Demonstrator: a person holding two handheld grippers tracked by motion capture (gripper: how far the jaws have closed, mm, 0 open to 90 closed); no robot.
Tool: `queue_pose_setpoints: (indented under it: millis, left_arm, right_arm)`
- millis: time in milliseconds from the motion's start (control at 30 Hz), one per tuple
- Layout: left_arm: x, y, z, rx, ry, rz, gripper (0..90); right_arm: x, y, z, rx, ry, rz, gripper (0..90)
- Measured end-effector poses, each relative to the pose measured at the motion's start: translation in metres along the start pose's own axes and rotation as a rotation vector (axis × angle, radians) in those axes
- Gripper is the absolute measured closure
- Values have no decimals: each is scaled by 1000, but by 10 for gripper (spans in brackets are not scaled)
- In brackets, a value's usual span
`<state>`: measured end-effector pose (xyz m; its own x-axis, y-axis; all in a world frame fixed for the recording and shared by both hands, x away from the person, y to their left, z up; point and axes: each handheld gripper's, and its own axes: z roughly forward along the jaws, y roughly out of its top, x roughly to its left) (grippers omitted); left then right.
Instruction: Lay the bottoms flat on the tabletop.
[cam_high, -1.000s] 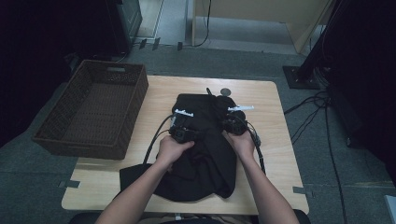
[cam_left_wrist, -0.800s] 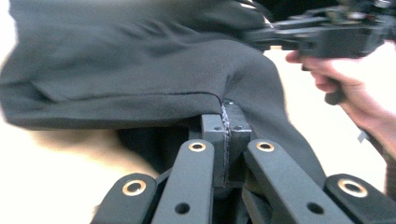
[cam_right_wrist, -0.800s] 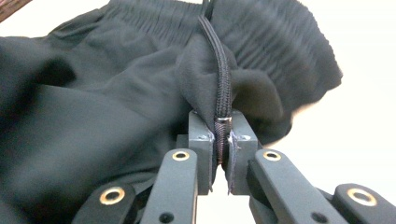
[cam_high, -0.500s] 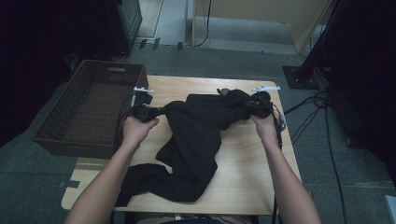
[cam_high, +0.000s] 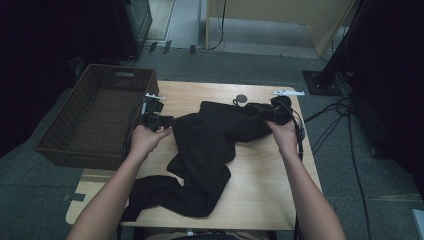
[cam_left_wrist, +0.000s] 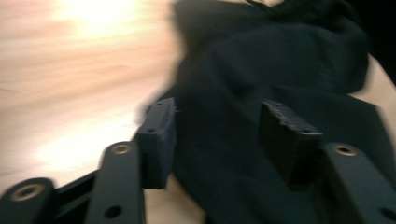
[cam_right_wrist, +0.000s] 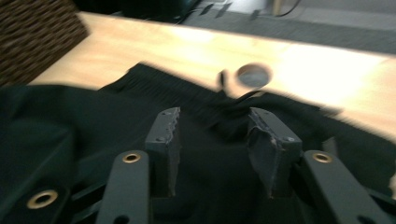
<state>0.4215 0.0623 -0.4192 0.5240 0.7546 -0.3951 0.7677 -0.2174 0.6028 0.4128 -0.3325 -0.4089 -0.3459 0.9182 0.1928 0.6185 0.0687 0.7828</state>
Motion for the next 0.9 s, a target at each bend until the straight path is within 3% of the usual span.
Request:
queue_pose_setpoints:
  millis: [100,300,500,633,700,733,767,800,900]
  left_arm:
    - [-22,-9,5,-9,-59,19,421]
    - [-63,-25,28,41,-118,72,383]
    - [-101,-40,50,51,-128,133,326]
    - [-111,-51,76,103,-90,176,320]
    - [-110,-54,83,107,-49,208,388]
    - [-107,-55,84,99,-40,219,579]
    - [-105,-55,85,103,-38,220,654]
    - [-103,-55,84,106,-50,215,654]
    - [-96,-52,79,123,-34,264,854]
  right_arm:
    - [17,-23,2,30,42,-4,521]
    - [28,-51,12,89,47,-16,494]
    - [30,-70,21,110,14,-20,455]
    - [26,-78,34,131,-9,-10,451]
    - [24,-81,40,139,-22,-6,453]
    - [23,-85,46,158,-28,-12,465]
    - [23,-87,48,165,-29,-13,464]
    - [23,-87,48,165,-29,-13,464]
    - [23,-90,54,187,-33,-43,466]
